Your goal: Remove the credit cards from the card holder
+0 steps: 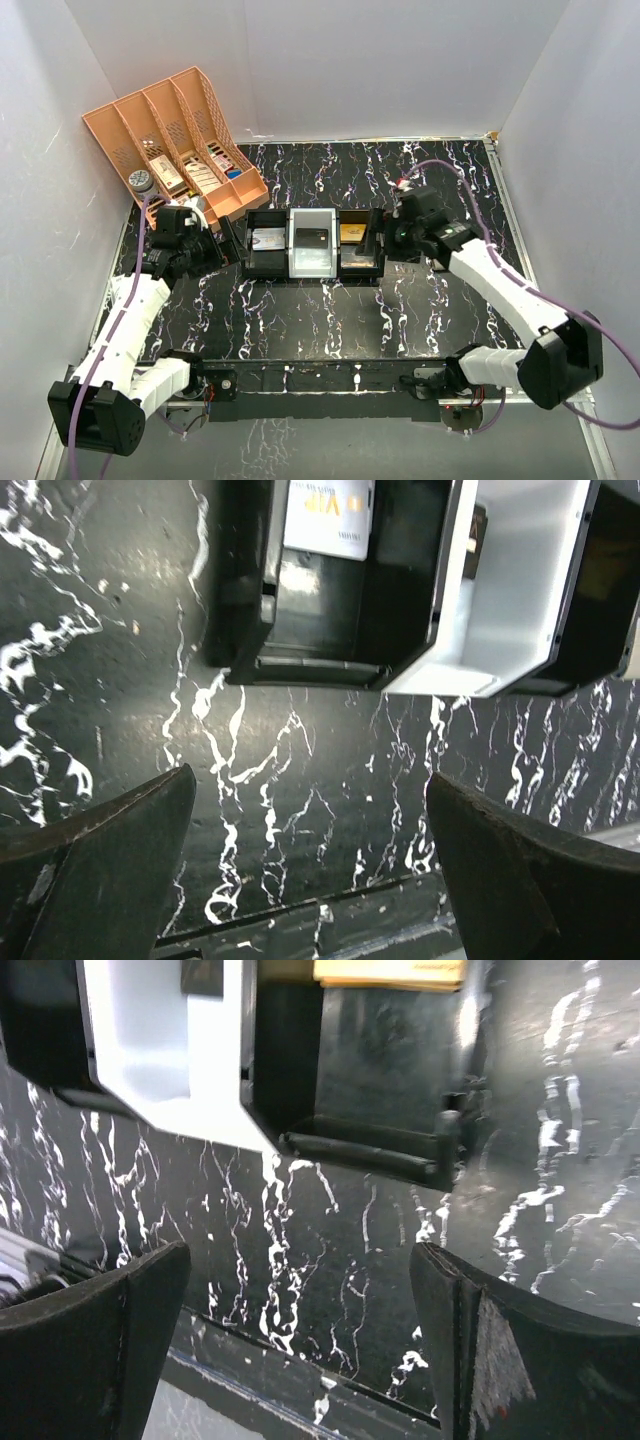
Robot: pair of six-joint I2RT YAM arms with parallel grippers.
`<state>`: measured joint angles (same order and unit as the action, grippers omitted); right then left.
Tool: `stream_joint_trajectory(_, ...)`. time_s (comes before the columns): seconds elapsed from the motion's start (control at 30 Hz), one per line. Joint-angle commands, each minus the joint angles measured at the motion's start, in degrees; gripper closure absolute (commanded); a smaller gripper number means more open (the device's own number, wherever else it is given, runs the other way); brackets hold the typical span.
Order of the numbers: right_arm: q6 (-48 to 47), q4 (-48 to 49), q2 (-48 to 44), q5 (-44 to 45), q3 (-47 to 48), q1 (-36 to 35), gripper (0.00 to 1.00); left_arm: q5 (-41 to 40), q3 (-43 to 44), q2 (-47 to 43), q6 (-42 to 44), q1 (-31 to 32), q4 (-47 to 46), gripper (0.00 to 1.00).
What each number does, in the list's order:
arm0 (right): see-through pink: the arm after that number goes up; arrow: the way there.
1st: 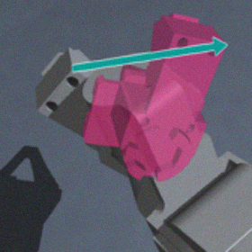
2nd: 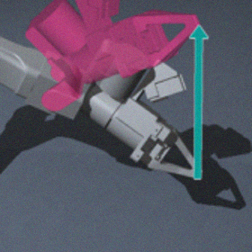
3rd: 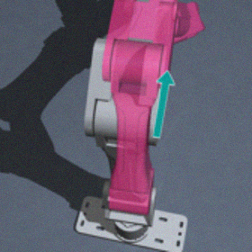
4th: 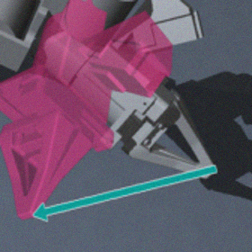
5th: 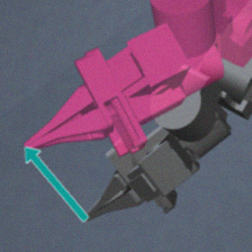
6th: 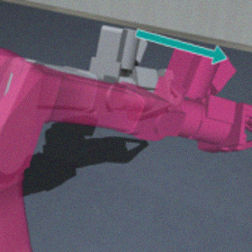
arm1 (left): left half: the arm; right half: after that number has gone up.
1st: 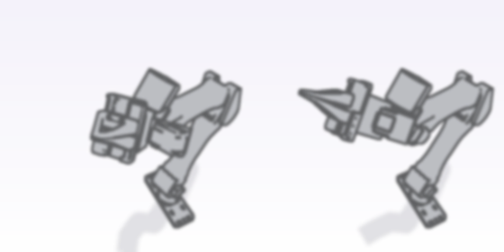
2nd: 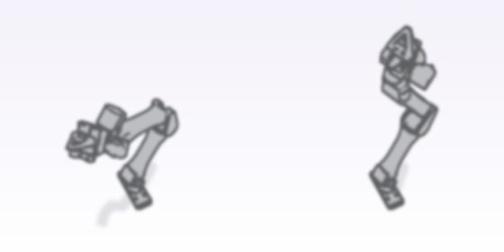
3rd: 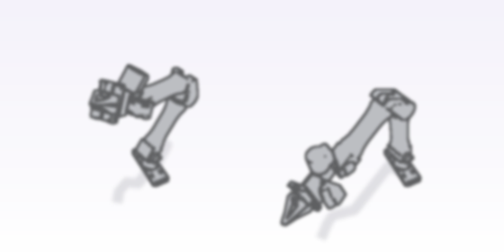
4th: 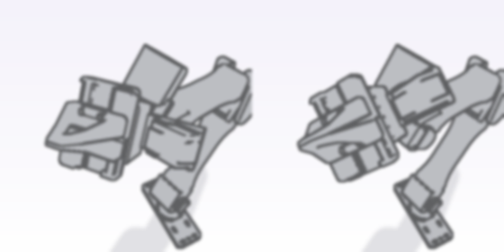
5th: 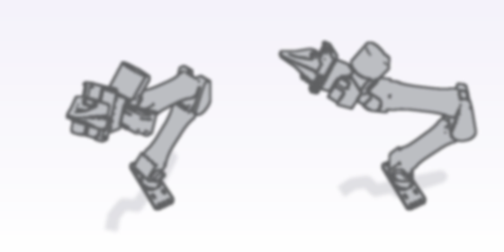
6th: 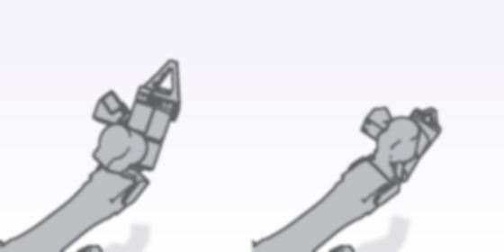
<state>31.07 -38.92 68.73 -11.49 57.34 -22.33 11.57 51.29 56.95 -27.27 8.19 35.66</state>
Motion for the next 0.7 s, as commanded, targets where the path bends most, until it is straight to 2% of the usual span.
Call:
stream_joint_trajectory(0.0,2.3,3.2,5.3,4.5,6.1,-8.5,0.12,7.4,-1.5,-1.4,-2.0,-0.5,-0.2,0.01)
stream_joint_trajectory(0.17,4.7,-0.3,14.9,16.9,13.7,-15.6,0.25,7.3,-2.2,-1.5,-1.8,-0.6,0.7,0.01)
stream_joint_trajectory(0.27,5.2,0.5,19.3,22.0,17.1,-17.6,0.28,7.4,-3.0,-2.1,-2.5,-0.7,0.3,0.01)
stream_joint_trajectory(0.53,5.5,1.5,29.0,25.9,24.7,-18.2,0.35,6.8,-4.1,-3.3,-3.0,-0.7,0.4,0.01)
stream_joint_trajectory(0.67,6.0,-0.2,33.9,29.1,28.3,-18.1,0.43,5.5,-3.6,-3.8,-2.3,-0.7,1.3,0.01)
